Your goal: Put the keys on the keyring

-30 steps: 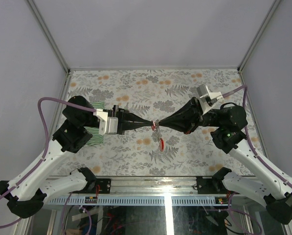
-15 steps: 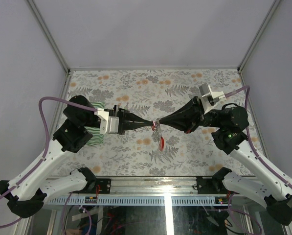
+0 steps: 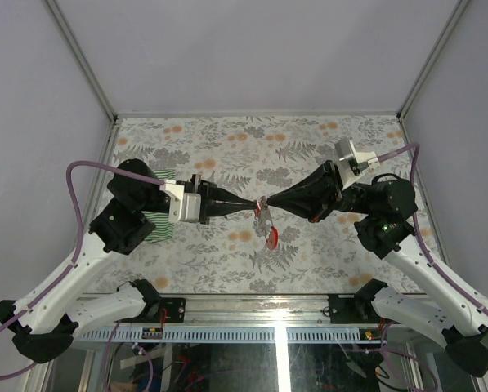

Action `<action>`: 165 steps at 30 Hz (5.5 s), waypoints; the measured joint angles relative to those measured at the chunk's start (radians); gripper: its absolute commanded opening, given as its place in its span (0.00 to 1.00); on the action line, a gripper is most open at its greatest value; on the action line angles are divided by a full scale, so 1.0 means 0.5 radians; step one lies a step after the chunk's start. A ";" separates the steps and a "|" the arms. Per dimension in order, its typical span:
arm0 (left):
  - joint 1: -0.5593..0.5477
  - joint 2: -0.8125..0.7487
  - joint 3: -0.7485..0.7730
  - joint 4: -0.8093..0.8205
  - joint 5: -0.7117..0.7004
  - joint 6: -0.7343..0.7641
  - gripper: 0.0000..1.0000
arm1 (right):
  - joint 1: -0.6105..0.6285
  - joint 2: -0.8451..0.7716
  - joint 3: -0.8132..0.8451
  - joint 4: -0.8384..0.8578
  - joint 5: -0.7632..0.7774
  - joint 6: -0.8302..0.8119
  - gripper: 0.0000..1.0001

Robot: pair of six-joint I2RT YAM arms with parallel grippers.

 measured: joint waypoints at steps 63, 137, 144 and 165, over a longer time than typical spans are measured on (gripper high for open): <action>-0.211 0.034 -0.410 1.173 -0.595 -0.976 0.26 | 0.017 -0.201 -0.159 0.079 0.299 -0.231 0.00; -0.258 0.551 0.788 -1.331 -0.596 -0.101 0.00 | 0.017 -0.175 0.481 -1.638 0.024 -1.285 0.35; -0.258 0.713 1.057 -1.769 -0.678 0.011 0.00 | 0.017 -0.139 0.443 -1.700 0.026 -1.307 0.36; -0.340 1.112 1.568 -2.645 -1.151 0.072 0.00 | 0.017 -0.153 -0.032 -1.231 0.060 -1.093 0.41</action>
